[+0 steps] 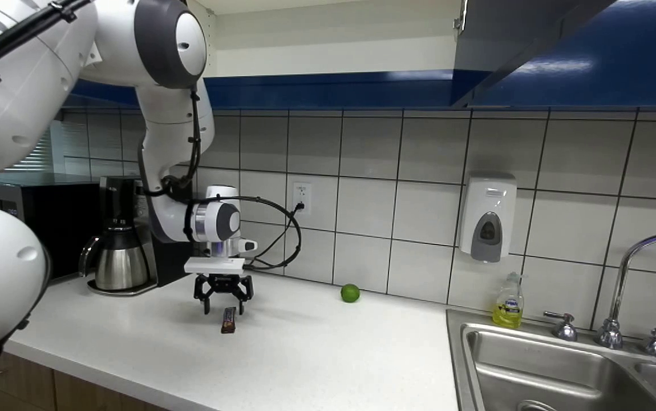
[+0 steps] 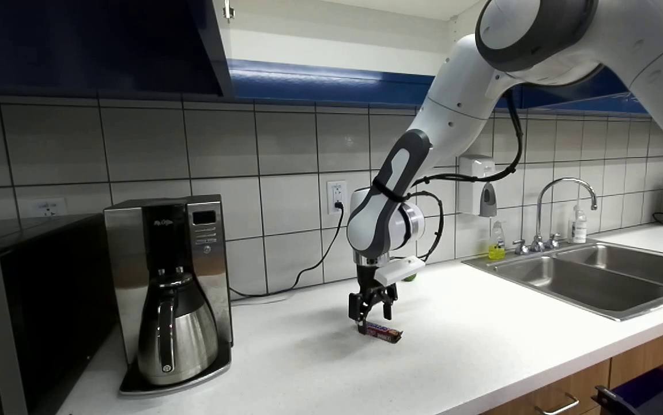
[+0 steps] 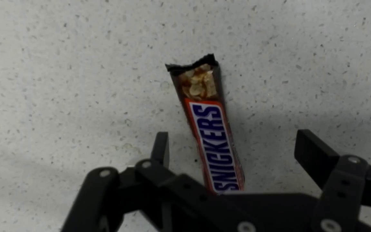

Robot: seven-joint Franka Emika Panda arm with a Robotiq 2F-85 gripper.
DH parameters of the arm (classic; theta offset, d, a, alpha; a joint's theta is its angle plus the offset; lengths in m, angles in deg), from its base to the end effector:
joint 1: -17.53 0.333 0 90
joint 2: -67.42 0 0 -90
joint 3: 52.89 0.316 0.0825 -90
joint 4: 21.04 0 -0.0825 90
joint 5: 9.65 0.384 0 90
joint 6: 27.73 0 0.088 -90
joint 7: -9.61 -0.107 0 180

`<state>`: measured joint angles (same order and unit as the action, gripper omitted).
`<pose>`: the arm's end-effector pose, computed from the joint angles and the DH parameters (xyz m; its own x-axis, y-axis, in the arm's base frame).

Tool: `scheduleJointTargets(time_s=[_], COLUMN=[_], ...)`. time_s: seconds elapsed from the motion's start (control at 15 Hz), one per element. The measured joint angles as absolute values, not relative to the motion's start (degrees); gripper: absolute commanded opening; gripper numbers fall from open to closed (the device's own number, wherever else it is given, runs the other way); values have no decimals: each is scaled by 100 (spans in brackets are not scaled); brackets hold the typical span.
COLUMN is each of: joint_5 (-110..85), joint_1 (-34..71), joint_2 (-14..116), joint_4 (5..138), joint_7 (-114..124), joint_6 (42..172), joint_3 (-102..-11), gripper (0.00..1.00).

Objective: Put the chocolate bar in the open cupboard

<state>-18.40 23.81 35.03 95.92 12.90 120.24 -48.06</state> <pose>0.5796 0.1167 0.1594 0.9325 0.3603 -0.0235 0.3609 -0.9320 0.0318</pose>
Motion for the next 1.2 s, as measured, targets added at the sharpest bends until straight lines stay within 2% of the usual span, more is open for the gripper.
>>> scheduleJointTargets(time_s=[1.2], joint_5=[-1845], joint_1=[2368], joint_2=[3356], joint_4=[9414], joint_7=[2004], joint_6=[11955], joint_3=[-4830], gripper=[100])
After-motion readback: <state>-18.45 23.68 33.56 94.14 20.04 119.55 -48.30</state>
